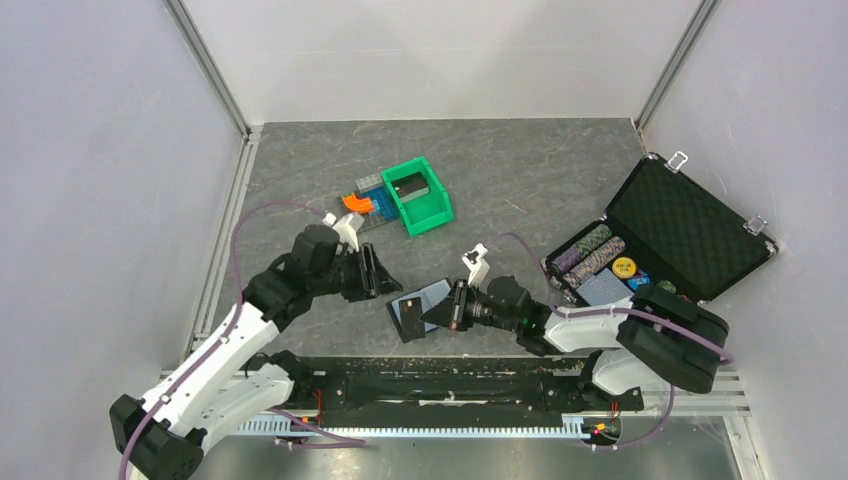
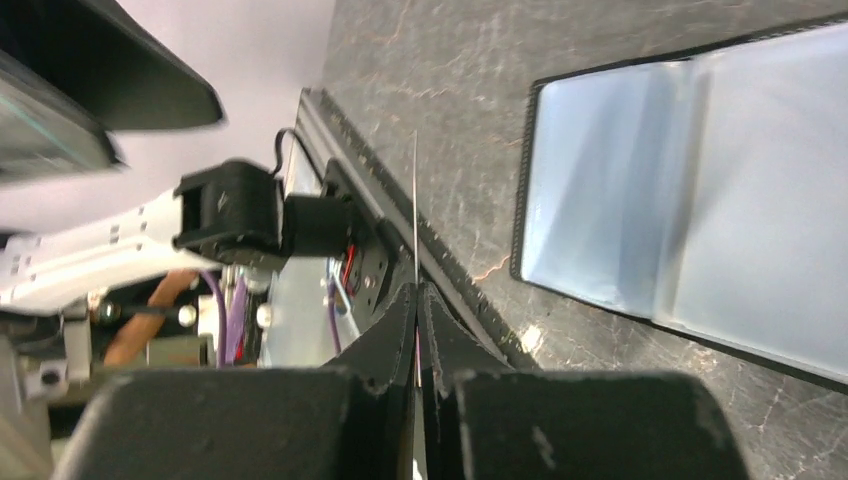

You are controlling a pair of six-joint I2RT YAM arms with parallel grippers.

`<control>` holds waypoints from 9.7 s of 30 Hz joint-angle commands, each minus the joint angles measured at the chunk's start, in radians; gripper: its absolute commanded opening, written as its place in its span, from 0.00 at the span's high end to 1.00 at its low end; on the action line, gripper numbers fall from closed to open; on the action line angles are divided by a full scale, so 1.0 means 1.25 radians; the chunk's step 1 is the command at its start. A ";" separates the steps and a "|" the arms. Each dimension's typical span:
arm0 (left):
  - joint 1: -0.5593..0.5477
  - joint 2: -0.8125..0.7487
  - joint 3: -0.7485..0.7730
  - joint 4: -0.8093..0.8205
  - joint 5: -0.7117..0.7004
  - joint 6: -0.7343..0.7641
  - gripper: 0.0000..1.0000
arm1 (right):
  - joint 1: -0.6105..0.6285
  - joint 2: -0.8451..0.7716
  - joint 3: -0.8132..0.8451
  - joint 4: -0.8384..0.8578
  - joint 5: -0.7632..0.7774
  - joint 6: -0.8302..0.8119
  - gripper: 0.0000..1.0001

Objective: Take the credit cards out of the card holder
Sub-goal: Pick up the credit card from the card holder, then place the credit card in the storage box, then remove the credit card from the card holder.

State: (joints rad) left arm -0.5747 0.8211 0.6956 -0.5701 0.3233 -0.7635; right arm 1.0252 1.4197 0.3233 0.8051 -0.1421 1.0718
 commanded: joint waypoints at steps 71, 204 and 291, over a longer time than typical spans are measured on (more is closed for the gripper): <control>0.017 0.166 0.185 0.220 -0.161 0.035 0.98 | -0.274 -0.462 0.108 -0.452 -0.273 -0.383 0.02; 0.055 0.306 -0.150 0.235 0.000 0.021 0.59 | -0.073 -0.026 0.236 -0.532 0.153 -0.409 0.26; 0.055 0.325 -0.213 0.323 -0.006 -0.023 0.64 | -0.091 0.051 0.253 -0.530 0.126 -0.440 0.32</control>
State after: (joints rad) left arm -0.5053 1.2106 0.4351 -0.2207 0.2981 -0.7628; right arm 0.9131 1.4628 0.6186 0.1146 0.0154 0.5262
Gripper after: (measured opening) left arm 0.369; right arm 0.681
